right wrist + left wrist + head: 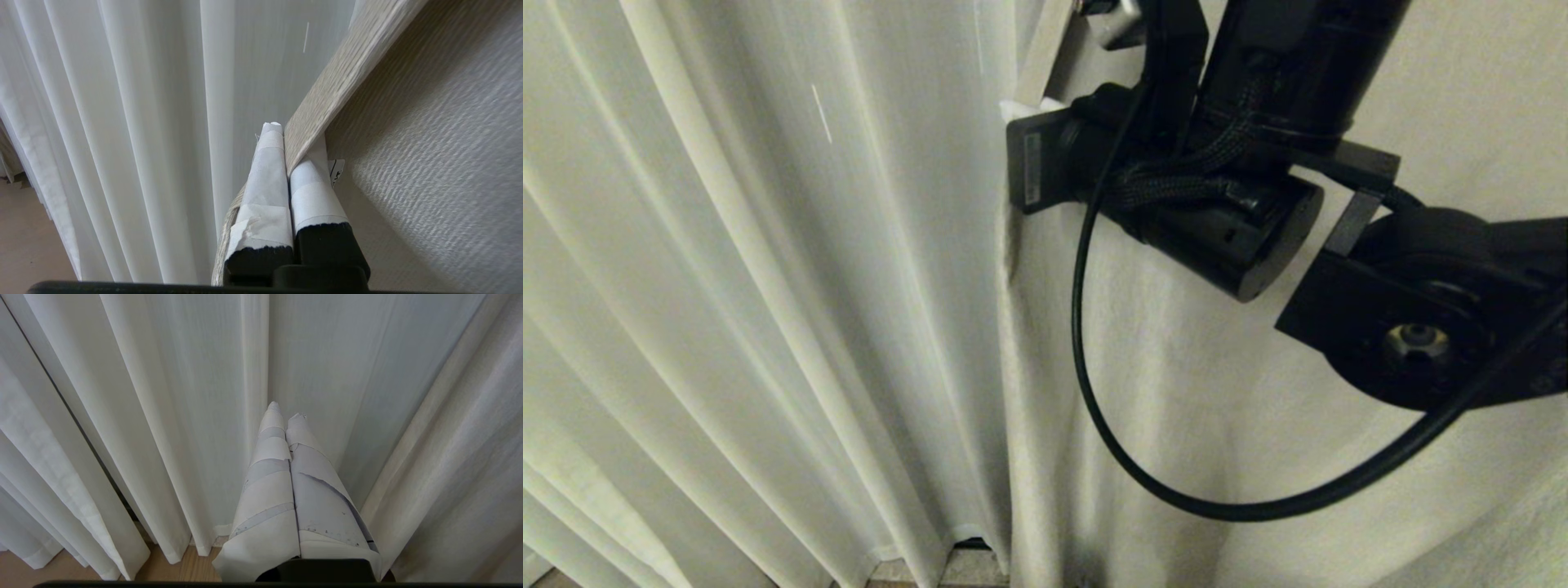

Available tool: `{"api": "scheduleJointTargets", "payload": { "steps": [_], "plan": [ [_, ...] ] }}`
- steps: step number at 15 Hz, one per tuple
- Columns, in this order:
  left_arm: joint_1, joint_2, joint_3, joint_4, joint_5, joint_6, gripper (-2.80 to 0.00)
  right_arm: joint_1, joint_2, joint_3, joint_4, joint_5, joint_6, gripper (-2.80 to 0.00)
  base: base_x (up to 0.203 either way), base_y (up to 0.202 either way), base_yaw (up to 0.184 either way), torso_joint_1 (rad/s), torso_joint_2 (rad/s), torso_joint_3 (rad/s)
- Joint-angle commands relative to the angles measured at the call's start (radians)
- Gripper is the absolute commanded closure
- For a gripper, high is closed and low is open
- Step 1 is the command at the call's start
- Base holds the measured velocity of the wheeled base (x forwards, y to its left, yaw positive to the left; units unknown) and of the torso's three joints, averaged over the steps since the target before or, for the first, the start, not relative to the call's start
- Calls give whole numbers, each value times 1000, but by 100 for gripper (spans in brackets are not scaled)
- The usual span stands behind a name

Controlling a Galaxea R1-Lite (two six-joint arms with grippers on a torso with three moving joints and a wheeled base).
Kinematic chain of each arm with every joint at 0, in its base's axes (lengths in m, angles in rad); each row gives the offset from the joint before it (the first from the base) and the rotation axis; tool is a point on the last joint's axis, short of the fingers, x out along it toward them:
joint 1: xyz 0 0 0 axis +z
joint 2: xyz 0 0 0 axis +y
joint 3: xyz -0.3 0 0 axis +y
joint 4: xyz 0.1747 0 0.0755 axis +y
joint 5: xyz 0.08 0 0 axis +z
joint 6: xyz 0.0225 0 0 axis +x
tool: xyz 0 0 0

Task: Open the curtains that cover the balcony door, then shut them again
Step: Close the outer curtains on both sides

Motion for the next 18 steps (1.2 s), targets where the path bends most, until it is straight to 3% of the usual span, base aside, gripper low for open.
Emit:
{"api": "scheduleJointTargets", "payload": {
  "steps": [1, 13, 16, 18],
  "plan": [
    [0, 0, 0, 0, 0, -1, 0, 2, 17, -11, -5, -1, -1, 0, 0, 0, 0, 0, 0, 0],
    [0, 0, 0, 0, 0, -1, 0, 5, 56, -40, -31, -1, -1, 0, 0, 0, 0, 0, 0, 0],
    [0, 0, 0, 0, 0, -1, 0, 2, 48, -39, -29, -67, -1, 0, 0, 0, 0, 0, 0, 0],
    [0, 0, 0, 0, 2, -1, 0, -15, 29, -40, -23, -69, 0, 0, 0, 0, 0, 0, 0, 0]
  ]
}}
